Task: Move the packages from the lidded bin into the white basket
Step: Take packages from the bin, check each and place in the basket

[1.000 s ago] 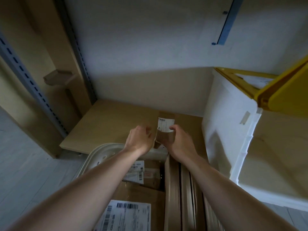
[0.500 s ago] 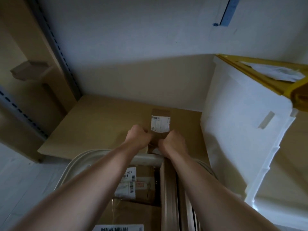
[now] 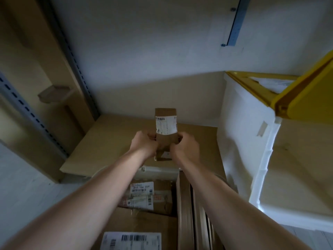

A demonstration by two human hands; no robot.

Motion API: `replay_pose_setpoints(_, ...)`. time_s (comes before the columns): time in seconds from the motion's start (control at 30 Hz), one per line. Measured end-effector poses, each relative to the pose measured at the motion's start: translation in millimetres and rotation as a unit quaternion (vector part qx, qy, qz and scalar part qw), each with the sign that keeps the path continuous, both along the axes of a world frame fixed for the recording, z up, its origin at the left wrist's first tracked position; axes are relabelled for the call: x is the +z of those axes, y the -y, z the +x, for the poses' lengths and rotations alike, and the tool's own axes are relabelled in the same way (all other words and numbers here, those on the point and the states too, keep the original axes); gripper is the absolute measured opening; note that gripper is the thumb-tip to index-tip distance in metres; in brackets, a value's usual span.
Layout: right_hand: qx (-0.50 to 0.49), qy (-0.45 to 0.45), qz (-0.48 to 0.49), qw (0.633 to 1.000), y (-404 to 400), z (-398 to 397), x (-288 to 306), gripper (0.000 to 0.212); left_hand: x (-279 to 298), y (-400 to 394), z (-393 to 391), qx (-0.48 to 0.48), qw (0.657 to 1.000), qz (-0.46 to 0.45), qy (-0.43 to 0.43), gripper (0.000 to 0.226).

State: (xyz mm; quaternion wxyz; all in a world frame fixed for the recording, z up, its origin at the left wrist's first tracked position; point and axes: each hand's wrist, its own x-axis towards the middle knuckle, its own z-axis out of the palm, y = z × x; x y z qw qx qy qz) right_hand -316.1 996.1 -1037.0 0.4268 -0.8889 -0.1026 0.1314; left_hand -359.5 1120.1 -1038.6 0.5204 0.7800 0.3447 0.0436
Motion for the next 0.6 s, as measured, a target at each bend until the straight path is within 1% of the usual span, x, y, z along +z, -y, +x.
replay_pose_setpoints(0.13,0.018,0.015,0.057,0.998,5,-20,22,0.025,28,3,-36,0.003,0.999,0.013,0.044,0.021)
replay_pose_setpoints(0.23,0.030,0.016,0.112,0.993,14,-39,38,0.027,40,4,-56,0.032,0.996,0.008,0.079,0.021)
replay_pose_setpoints(0.33,0.039,0.053,0.154,0.986,28,-58,56,0.021,53,11,-73,0.045,0.992,-0.001,0.117,0.023)
replay_pose_setpoints(0.43,0.045,0.101,0.165,0.980,44,-70,70,0.026,66,23,-89,0.051,0.987,0.006,0.150,0.023)
replay_pose_setpoints(0.6,0.050,0.143,0.170,0.974,67,-81,83,0.028,86,51,-119,0.051,0.978,0.014,0.201,0.012)
